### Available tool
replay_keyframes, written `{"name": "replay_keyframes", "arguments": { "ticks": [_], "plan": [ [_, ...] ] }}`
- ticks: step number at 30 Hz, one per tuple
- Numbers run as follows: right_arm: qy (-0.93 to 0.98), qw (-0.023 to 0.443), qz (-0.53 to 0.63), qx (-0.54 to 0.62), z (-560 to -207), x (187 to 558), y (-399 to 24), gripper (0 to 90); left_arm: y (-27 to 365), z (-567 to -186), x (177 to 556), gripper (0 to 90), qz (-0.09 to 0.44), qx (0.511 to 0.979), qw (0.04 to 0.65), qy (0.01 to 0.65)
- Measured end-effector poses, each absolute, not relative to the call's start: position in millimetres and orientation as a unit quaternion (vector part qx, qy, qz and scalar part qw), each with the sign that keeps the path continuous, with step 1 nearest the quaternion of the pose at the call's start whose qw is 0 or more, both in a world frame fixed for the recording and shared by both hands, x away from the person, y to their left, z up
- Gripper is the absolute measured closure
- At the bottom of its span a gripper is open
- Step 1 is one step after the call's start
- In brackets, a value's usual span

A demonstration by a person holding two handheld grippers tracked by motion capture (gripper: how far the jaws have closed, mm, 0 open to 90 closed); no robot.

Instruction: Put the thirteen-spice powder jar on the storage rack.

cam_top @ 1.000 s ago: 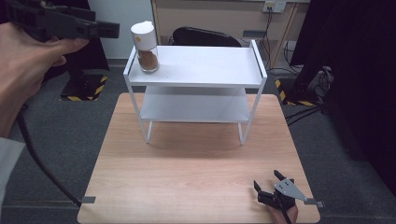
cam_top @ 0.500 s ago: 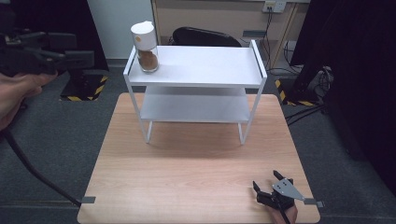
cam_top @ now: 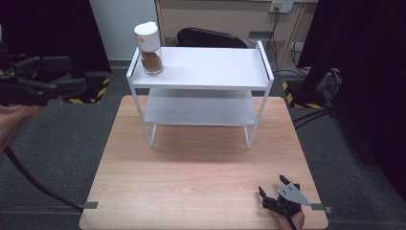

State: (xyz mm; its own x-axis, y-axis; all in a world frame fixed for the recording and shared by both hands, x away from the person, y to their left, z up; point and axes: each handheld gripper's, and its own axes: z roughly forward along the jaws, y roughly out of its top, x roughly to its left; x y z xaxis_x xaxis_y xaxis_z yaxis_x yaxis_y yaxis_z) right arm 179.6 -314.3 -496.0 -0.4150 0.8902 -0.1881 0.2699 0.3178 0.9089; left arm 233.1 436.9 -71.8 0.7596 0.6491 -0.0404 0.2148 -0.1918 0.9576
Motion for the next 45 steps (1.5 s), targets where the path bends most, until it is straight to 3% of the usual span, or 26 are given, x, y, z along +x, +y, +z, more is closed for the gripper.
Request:
{"name": "replay_keyframes", "arguments": {
  "ticks": [11, 45],
  "plan": [
    [0.731, 0.366, 0.420, 0.395, -495, 180, -313, 9.6, 456, -101, 235, 9.0, 0.185, 0.733, 0.584, 0.297],
    [0.732, 0.367, 0.421, 0.391, -496, 178, -313, 9.6, 458, -105, 239, 9.1, 0.193, 0.725, 0.575, 0.327]
  ]
}}
